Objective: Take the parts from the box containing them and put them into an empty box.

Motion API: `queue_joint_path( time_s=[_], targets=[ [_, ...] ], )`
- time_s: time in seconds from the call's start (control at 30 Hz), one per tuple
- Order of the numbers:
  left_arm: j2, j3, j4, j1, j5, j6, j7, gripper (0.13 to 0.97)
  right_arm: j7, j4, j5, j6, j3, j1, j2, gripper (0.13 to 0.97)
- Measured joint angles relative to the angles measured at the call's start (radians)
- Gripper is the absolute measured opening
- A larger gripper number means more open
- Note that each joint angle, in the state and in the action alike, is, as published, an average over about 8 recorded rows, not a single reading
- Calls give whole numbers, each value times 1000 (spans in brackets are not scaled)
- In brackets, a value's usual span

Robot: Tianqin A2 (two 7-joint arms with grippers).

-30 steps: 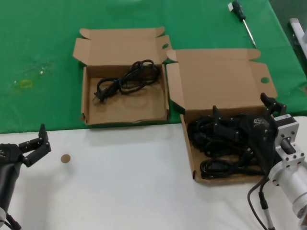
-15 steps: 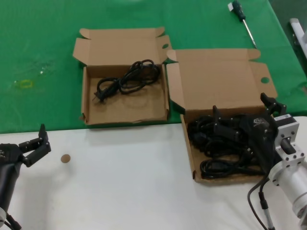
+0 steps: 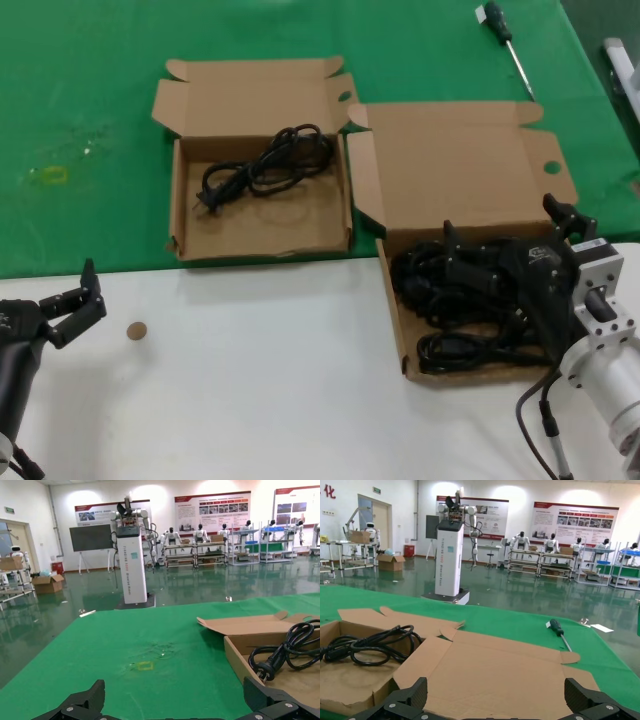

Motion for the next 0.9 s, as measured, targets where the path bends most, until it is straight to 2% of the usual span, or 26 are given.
queue_joint_path(
  time_s=[0.9],
  targets=[
    [0, 0, 0, 0, 0, 0, 0, 966, 0, 0, 0, 0, 0, 0, 0, 966]
  ],
)
